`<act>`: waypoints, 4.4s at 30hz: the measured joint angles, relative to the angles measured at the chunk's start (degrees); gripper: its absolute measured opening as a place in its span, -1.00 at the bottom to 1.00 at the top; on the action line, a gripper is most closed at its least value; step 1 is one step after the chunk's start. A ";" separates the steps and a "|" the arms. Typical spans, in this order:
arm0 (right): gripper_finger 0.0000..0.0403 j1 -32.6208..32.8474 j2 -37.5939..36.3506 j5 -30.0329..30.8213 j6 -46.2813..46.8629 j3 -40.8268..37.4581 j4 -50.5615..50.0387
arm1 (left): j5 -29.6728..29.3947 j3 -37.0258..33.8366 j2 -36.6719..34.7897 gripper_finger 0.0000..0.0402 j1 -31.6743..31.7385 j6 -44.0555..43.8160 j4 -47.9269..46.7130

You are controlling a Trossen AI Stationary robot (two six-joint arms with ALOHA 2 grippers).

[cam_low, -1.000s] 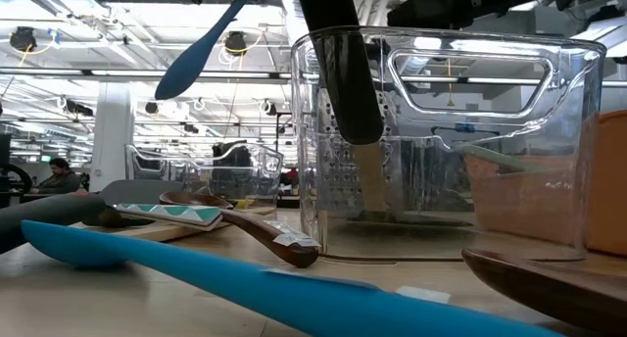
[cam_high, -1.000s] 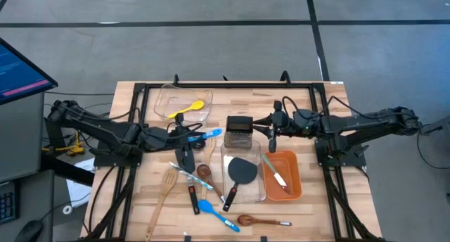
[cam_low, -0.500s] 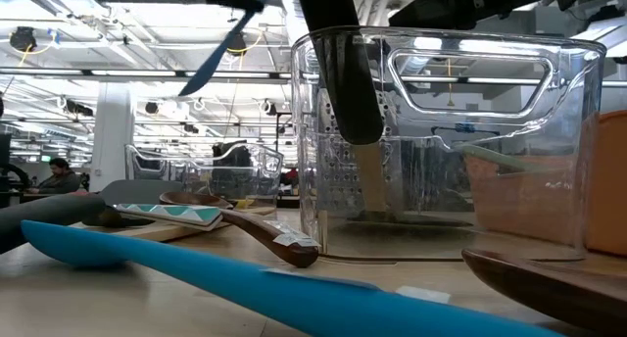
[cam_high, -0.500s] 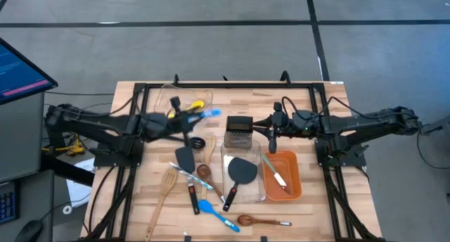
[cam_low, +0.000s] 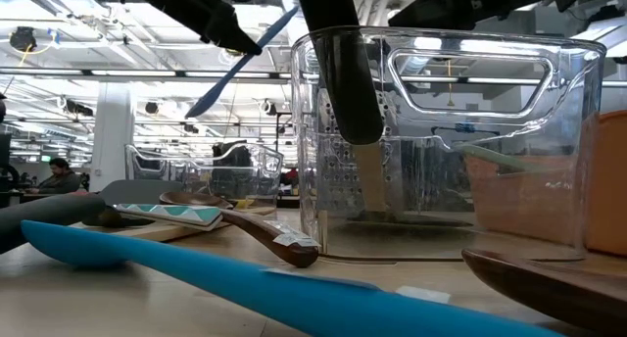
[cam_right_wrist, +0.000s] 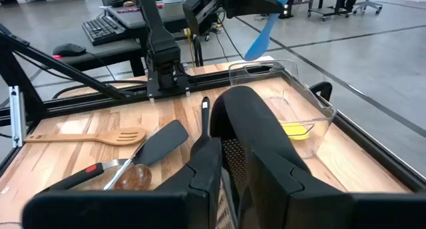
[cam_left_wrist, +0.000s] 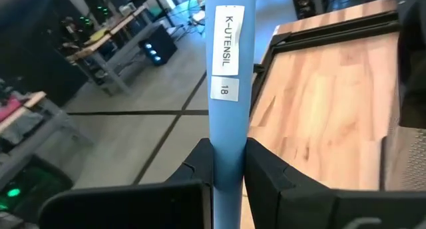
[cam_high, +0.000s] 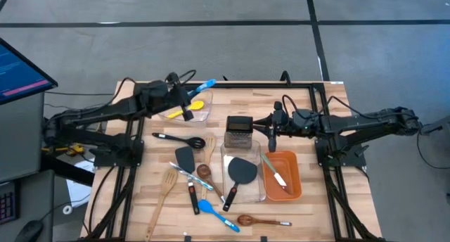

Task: Pick & Place Kitchen Items
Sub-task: Put the light blue ladles into the top transparent bin, then put the blue knife into the orange bin

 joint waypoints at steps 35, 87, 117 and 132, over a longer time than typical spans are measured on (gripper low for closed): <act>-0.69 -1.38 0.00 0.11 1.15 0.00 -3.17 | 11.38 0.00 0.04 -0.85 1.44 -3.06 6.54; -0.69 -1.49 0.00 0.11 0.99 0.00 -7.58 | 12.72 -7.07 18.93 -0.85 16.81 -5.89 -5.65; -0.69 -1.46 0.00 0.11 1.00 0.00 -7.58 | 8.96 -8.81 14.21 -0.23 16.57 -6.91 2.99; -0.69 -1.49 0.00 0.11 1.00 0.00 -7.61 | 9.16 -8.81 -3.54 -0.28 10.89 -7.74 3.51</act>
